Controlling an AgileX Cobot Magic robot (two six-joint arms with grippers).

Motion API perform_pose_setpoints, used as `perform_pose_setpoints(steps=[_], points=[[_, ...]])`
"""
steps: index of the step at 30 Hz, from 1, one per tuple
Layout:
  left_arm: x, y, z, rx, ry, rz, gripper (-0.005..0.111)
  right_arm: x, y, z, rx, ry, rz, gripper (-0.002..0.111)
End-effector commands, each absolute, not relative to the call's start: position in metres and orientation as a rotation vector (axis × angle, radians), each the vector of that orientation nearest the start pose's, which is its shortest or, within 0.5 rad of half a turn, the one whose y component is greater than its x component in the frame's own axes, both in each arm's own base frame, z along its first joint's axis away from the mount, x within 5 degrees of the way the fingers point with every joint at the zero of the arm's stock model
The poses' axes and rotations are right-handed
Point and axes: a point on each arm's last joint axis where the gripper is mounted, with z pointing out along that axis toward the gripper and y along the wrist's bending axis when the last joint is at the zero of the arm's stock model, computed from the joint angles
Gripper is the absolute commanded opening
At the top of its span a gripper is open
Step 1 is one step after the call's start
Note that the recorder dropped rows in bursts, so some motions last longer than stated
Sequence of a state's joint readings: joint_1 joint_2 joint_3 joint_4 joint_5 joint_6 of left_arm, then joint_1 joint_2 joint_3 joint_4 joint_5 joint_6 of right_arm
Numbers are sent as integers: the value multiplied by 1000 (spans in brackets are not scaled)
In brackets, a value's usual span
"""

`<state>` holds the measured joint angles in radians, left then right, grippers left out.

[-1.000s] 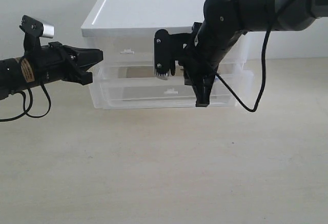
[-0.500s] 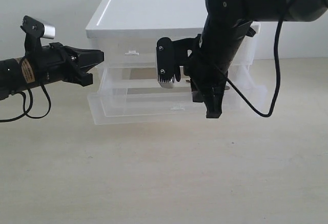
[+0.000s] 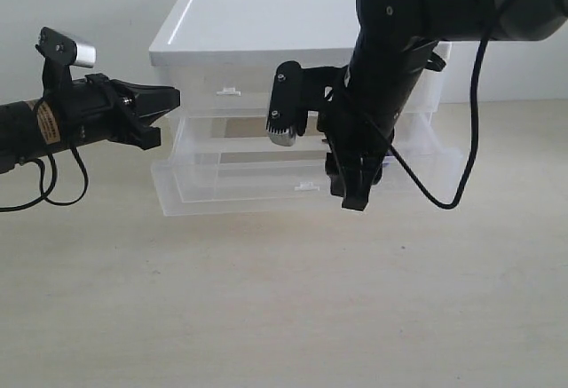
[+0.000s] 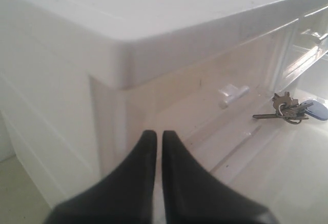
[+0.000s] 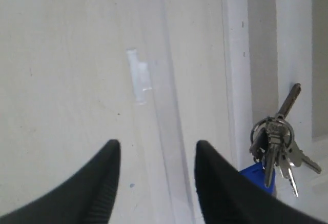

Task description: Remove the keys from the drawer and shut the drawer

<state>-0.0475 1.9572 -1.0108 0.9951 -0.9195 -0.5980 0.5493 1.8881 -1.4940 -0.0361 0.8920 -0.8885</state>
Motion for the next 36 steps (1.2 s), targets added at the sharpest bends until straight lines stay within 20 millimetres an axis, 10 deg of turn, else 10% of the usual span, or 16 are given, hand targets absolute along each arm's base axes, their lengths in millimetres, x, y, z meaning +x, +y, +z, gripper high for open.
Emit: perform_pose_setpoints(steps=[1,13,18,26,36], points=[[387,-80,180,674,1640,-584,4,336,213,240,-1868,2112,-107,48],[387,-81,180,668,1638,-594,4,309,226,298,-1746,1944,-158,33],[387,-81,180,668,1640,-600,4,327,209,313,-1409,2011,-286,41],[386,-81,180,671,1636,-603,4,379,163,283,-1106,2243,-209,51],[386,-81,181,668,1636,-608,4,411,176,244,-1189,2446,-28,51]])
